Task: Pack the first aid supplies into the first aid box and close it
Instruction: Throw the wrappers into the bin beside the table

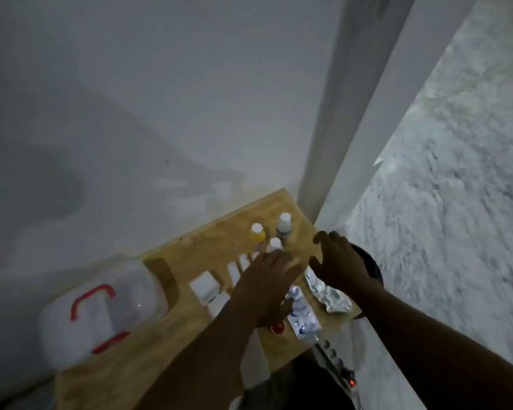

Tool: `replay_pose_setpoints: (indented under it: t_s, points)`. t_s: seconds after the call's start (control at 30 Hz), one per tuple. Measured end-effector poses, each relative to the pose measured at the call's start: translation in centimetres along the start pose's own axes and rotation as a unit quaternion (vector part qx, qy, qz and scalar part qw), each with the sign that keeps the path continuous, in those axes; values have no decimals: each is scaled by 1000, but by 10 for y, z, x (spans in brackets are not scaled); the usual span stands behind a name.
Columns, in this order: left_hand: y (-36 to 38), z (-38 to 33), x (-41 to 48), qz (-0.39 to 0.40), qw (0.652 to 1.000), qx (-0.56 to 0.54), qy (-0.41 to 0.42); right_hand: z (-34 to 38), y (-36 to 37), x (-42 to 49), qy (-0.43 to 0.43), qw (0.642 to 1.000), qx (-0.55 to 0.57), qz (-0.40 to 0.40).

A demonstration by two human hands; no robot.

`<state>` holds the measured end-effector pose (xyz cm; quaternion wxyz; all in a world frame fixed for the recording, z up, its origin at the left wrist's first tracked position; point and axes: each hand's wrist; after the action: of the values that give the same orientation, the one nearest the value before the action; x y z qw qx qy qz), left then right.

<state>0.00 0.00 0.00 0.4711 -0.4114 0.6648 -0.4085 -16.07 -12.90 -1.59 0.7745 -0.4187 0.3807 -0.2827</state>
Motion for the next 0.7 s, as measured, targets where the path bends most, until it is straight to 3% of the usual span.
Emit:
replay_pose_setpoints:
  t_s: [0.17,0.33,0.57,0.7]
  points:
    - [66,-35,24,116,993,14,-2,-48,60,-20,118,989,-6,87]
    - [84,-40,42,173,983,33,-55,-58,80,-16,165,980,59,90]
    - [80,-36,67,146,984,83,-63,-77,78,-1,163,973,94,133]
    - [77,-33,77,137,983,102,-59,-86,76,-2,141,973,157,99]
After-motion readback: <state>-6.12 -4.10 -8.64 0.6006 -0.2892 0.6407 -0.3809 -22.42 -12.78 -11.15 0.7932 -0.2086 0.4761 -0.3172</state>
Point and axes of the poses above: each hand's wrist, its own x-axis towards the middle knuckle, its own y-axis out of the palm, z = x × y, and after that the axes turned 10 degrees about z, right-handed
